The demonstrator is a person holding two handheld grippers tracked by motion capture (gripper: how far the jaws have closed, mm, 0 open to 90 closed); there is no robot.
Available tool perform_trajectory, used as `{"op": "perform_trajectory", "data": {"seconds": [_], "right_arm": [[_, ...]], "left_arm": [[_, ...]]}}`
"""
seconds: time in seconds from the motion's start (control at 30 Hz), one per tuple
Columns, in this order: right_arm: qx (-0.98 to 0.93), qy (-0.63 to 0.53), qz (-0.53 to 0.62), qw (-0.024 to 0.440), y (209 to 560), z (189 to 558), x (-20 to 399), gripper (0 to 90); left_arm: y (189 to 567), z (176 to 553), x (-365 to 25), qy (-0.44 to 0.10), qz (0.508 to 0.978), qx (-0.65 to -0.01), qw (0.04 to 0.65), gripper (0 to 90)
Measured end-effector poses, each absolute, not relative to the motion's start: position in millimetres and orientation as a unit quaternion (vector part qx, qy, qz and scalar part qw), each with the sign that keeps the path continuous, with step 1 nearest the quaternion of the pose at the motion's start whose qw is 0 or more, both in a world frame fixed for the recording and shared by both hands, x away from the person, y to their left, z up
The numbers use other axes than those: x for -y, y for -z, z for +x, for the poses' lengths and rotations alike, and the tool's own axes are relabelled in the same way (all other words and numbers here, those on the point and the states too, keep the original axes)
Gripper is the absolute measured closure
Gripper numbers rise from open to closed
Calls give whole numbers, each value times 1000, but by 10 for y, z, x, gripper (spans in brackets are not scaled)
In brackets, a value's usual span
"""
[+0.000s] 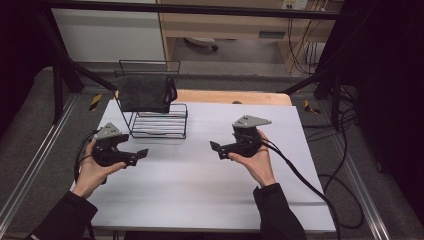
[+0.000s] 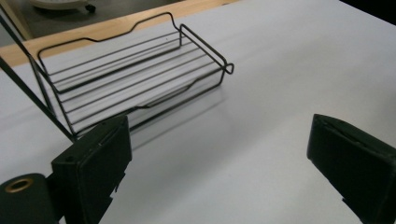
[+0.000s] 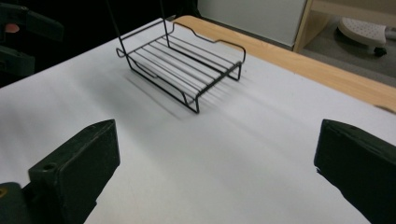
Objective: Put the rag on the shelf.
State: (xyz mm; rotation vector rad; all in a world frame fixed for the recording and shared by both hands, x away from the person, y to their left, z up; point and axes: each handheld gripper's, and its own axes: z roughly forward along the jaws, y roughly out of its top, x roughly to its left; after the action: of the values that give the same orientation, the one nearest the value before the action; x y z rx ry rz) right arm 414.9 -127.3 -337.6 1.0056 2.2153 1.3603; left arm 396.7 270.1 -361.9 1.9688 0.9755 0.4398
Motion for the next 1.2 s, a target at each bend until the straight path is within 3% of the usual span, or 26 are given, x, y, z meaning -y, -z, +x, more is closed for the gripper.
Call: {"op": "perform_trajectory", "data": {"seconds": [0.8, 1.2], "right_arm": [[-775, -450, 415, 161, 4327, 3696, 2500, 7], [-776, -444, 419, 160, 4460, 3579, 2677, 7]], "left_arm": [[4325, 3742, -2756, -166, 811, -377, 415, 82], [4452, 3695, -2804, -161, 815, -374, 413, 82]]}}
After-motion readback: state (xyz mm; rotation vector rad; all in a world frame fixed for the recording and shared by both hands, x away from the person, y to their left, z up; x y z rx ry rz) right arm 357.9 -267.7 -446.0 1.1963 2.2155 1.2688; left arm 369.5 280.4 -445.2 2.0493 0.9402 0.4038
